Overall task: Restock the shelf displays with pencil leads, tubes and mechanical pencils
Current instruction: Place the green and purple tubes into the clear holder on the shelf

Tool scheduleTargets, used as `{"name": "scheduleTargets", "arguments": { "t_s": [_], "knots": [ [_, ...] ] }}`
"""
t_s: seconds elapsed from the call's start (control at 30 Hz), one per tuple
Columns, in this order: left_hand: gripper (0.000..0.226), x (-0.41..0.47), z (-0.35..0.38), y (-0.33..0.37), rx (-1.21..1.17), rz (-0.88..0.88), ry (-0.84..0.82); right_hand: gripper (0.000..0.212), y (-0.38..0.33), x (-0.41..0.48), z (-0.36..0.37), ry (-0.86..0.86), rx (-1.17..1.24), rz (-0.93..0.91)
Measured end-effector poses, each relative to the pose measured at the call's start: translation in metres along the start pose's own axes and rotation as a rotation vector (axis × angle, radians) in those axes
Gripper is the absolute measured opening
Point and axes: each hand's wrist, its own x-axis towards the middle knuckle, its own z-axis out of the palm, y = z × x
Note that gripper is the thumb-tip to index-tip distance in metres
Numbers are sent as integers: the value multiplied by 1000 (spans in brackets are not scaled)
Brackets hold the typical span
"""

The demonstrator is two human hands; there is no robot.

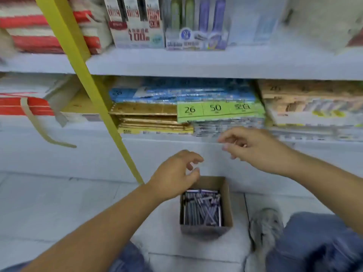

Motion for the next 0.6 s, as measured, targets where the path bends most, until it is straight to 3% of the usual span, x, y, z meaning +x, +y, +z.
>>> {"name": "scheduleTargets", "arguments": {
  "t_s": [0.1,0.23,0.33,0.6],
  "knots": [
    [36,-19,72,-33,-148,-262,-207,20,91,-31,68,-162,-6,334],
    [47,-21,145,-64,-263,-493,-382,50,163,-61,131,-226,55,610],
    [50,-9,181,-86,-306,-582,-464,56,186,-73,157,-229,179,702],
    [46,21,249,-110,-474,-688,-627,47,209,-89,176,-153,446,794]
  ]
}}
